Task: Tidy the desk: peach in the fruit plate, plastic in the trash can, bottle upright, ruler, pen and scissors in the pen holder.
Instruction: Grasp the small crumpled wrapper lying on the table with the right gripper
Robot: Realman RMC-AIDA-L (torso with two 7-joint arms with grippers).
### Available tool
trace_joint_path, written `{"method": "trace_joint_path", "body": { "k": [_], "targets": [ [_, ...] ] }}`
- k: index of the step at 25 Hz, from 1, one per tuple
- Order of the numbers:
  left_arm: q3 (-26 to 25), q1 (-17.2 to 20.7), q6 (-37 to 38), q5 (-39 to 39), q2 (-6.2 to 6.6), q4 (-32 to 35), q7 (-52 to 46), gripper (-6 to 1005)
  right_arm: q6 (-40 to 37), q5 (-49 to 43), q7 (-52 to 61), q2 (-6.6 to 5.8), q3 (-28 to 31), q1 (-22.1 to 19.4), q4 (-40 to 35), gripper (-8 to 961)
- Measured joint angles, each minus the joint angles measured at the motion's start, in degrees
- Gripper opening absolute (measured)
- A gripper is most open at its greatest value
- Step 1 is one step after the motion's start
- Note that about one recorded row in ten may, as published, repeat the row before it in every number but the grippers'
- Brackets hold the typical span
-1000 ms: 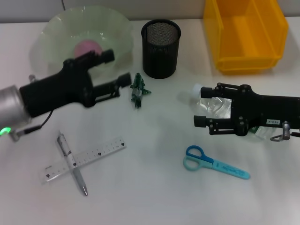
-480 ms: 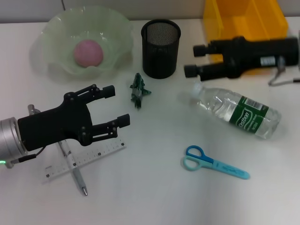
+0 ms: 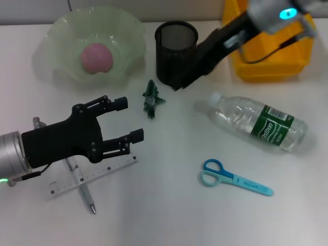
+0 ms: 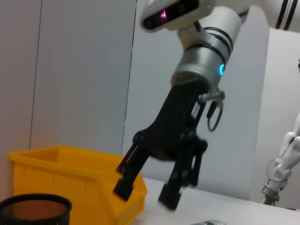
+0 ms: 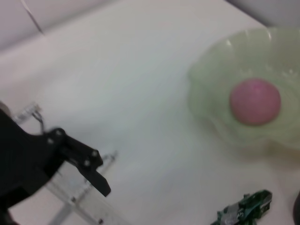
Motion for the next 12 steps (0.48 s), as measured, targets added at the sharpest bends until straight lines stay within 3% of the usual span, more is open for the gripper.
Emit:
{"method": "trace_joint_path", "body": {
  "k": [1, 3, 8, 12],
  "targets": [
    [-0.2, 0.2, 0.0, 0.5, 0.02, 0.0, 0.0, 818, 2.3, -2.6, 1.6, 1.18, -2.3, 1.5, 0.7, 709],
    [-0.3, 0.2, 0.0, 0.8, 0.02, 0.0, 0.0, 818, 5.1, -3.8, 3.5, 1.7, -5.2, 3.0, 3.1, 708],
    [-0.4, 0.3, 0.0, 1.6, -0.06, 0.0, 0.0, 818, 13.8, -3.9, 9.0, 1.93, -12.6, 5.5, 9.8, 703],
    [-0.4, 0.5, 0.0, 1.6, -0.21, -0.1, 0.0, 818, 18.0, -3.2, 10.0, 2.16, -14.7, 5.7, 12.2, 700]
  ]
}}
